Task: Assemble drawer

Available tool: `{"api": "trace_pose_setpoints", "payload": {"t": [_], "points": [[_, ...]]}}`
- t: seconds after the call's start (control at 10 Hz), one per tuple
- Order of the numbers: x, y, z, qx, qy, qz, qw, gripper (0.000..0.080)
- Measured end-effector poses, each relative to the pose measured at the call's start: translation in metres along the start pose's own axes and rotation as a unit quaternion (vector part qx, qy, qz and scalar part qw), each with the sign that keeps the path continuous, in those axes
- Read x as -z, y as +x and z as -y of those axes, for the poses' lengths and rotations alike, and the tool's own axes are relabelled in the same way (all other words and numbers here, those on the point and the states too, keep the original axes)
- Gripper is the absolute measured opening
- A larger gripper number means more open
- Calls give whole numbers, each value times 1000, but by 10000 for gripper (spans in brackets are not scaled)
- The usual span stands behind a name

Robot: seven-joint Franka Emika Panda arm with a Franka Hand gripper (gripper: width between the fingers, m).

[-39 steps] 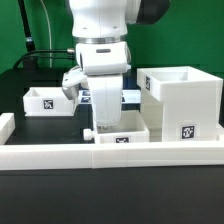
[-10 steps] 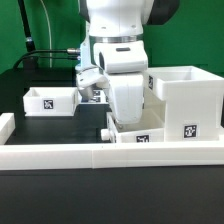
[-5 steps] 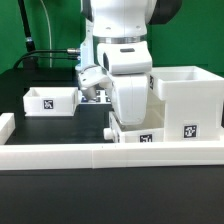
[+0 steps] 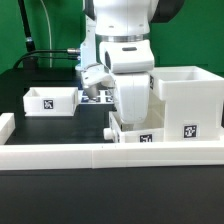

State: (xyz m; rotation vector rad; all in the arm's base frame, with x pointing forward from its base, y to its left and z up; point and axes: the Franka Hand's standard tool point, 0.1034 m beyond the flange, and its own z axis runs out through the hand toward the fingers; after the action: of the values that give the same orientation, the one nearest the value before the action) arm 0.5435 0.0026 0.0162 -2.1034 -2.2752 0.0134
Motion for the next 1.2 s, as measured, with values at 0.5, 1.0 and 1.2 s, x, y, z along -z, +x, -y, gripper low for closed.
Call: {"api": "trace_pose_setpoints", "payload": {"t": [0.5,1.0,1.2], "points": [[37,-43,5,11,13,12,1000,649],[36,-72,12,15,19,12,1000,649],[22,-83,11,38,34,-35,998,649]]}}
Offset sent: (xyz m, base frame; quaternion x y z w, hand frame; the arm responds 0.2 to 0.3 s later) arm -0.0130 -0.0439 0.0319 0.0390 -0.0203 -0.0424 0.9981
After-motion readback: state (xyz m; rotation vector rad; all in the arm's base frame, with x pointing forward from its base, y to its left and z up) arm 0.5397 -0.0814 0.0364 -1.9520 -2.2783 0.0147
